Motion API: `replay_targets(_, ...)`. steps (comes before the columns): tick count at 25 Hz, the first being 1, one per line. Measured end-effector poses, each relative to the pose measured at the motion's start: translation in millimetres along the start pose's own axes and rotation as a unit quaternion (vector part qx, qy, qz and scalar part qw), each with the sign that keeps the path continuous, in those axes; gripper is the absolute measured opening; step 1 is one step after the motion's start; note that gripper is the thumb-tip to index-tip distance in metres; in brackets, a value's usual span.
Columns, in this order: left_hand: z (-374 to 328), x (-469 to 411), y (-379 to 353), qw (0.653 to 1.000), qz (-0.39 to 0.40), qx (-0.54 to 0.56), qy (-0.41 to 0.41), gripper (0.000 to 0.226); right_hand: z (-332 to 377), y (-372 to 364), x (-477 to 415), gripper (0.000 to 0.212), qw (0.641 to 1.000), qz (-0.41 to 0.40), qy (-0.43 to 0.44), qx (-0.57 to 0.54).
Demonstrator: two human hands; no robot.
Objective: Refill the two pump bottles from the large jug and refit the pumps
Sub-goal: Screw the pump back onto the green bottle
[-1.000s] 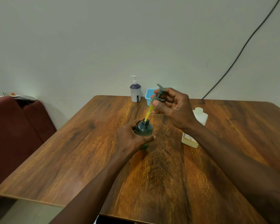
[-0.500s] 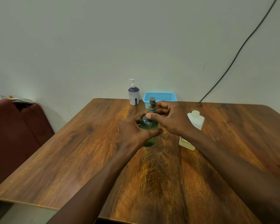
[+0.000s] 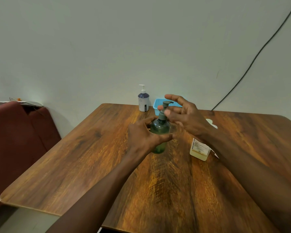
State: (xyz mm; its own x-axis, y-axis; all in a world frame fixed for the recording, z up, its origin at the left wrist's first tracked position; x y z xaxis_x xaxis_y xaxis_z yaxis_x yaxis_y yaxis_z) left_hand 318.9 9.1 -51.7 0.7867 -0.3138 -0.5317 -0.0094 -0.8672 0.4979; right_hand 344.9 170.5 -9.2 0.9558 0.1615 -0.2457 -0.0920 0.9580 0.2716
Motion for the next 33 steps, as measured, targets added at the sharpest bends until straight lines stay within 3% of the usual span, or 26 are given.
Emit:
replay_targets(2,-1,-1,0,1.000,-0.001,0.003,0.000,0.080,3,0,0,0.060,0.999,0.013,0.020,0.034)
replay_targets(6,-4,0,1,1.000,-0.001,-0.010,-0.001,0.076,9,7,-4,0.080,0.985,-0.096,-0.003,0.140)
replay_targets(8,-5,1,1,1.000,-0.002,-0.011,-0.008,0.072,8,3,-5,0.081,0.980,-0.081,-0.026,0.181)
replay_targets(13,-5,-2,5,1.000,-0.005,-0.010,-0.009,0.086,6,-7,-3,0.064,1.000,0.028,0.006,0.003)
replay_targets(17,-5,-3,4,1.000,-0.008,-0.024,-0.010,0.080,17,3,-3,0.071,0.972,-0.134,0.019,0.194)
replay_targets(19,-6,-3,2,1.000,-0.013,-0.023,-0.007,0.082,23,0,-3,0.066,0.958,-0.160,0.004,0.240)
replay_targets(22,-6,-6,3,1.000,-0.009,-0.006,-0.009,0.086,18,-2,-9,0.054,0.995,-0.055,-0.005,0.079)
replay_targets(24,-7,-7,6,1.000,-0.011,-0.007,-0.010,0.085,17,-2,-7,0.065,1.000,0.008,-0.005,0.013)
replay_targets(25,-7,-7,7,1.000,-0.011,-0.011,-0.012,0.084,19,0,-7,0.073,0.999,-0.004,0.005,0.047)
replay_targets(27,-6,-5,4,1.000,-0.008,-0.018,-0.011,0.083,24,6,-4,0.084,0.979,-0.104,0.016,0.176)
replay_targets(29,-6,-3,1,1.000,-0.010,-0.024,-0.008,0.086,29,5,0,0.083,0.957,-0.172,0.020,0.233)
replay_targets(31,-8,-4,-2,1.000,-0.005,-0.017,-0.013,0.083,26,0,-2,0.073,0.971,-0.119,0.016,0.208)
replay_targets(33,-9,-5,-2,1.000,-0.001,-0.006,-0.020,0.075,19,-5,-4,0.064,0.991,-0.008,0.000,0.130)
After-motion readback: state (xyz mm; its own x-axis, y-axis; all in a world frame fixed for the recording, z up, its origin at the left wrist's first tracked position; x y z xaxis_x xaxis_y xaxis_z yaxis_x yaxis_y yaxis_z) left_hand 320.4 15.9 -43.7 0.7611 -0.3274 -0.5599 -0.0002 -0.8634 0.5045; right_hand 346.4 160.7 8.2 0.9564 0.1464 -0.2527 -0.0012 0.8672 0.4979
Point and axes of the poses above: each hand's wrist, its own x-axis away from the middle knuckle, its own y-axis out of the back of the hand, z = x × y, the point moved 6 cm from there along -x, towards the middle knuckle, and after that the axes turned 8 degrees about z, right-handed, at the moved point
